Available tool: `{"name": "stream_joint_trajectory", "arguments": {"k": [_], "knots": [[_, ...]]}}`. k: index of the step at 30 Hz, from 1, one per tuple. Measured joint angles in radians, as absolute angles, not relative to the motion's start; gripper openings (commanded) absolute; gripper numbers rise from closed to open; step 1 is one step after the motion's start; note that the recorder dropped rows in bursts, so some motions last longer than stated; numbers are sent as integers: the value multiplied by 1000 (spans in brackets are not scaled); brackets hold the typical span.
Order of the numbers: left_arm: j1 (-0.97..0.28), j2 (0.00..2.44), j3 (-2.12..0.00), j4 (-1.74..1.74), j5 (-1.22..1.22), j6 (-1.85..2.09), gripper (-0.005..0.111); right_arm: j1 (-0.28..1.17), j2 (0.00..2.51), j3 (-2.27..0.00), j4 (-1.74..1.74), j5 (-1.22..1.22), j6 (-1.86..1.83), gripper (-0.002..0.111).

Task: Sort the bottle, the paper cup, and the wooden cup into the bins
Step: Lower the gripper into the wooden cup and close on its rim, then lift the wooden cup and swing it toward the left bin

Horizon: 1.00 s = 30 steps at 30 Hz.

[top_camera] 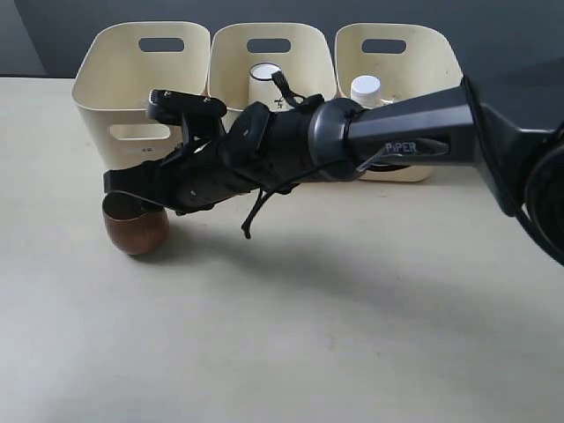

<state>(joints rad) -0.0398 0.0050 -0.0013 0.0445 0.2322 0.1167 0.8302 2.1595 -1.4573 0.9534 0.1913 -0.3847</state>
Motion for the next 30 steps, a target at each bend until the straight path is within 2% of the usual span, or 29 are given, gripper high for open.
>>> {"name": "stream_joint_trajectory", "arguments": {"k": [26, 28, 30], "knots": [[-40, 5, -1, 44, 232, 117, 0, 830, 2196, -1464, 975, 183, -360, 43], [-40, 5, -1, 44, 232, 117, 0, 830, 2196, -1470, 975, 188, -360, 34], [-40, 5, -1, 44, 232, 117, 0, 830, 2196, -1477, 975, 197, -360, 18]]}}
